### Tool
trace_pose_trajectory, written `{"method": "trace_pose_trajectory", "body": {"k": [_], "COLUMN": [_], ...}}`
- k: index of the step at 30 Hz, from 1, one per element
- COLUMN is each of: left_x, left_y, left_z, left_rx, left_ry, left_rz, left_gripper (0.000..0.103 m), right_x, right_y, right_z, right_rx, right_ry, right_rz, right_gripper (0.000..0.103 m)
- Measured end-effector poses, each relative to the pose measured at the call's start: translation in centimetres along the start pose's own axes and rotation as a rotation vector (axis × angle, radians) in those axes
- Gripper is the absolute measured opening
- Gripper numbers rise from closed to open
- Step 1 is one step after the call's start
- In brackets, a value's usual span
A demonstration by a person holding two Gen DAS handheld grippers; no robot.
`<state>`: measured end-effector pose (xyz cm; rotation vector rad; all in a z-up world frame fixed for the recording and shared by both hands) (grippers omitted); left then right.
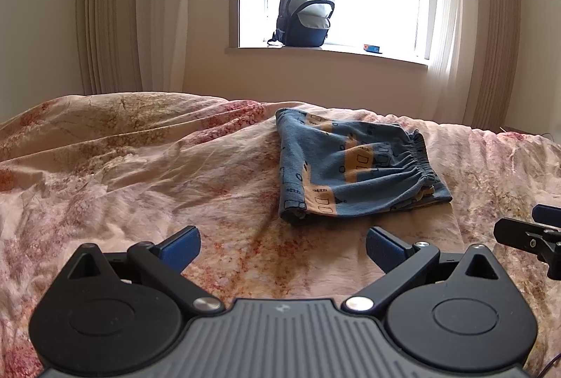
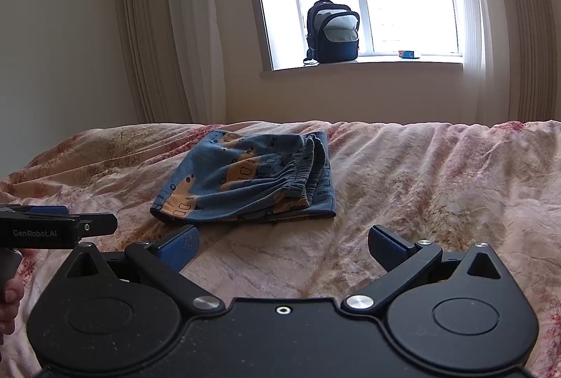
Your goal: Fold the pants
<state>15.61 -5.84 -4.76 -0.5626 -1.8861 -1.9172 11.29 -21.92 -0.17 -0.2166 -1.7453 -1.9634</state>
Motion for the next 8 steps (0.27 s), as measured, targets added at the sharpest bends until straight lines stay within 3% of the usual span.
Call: {"method": "trace_pose_trajectory", "body": {"k": [8], "left_x": [-0.02], "left_y": [-0.1], "left_z": [0.3], "left_rx": [0.009], "left_ry": [-0.001], "left_rz": [-0.001], "left_gripper": [0.103], "right_x": [-0.34], "right_y": [-0.31], "right_z": [0.08], "right_rx": [0.005], "right_ry": [0.008], "right_rz": [0.018], "right_gripper": [0.102]}}
Point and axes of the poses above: each gripper's, at about its wrist camera, not at the fingertips, and x roughly against the way its jaws point, z to its left, y to its top, the point moved 5 cm from there along -x, roughly the way its jaws point, and after that the axes turned 1 degree about -z, right-handed, at the moved point
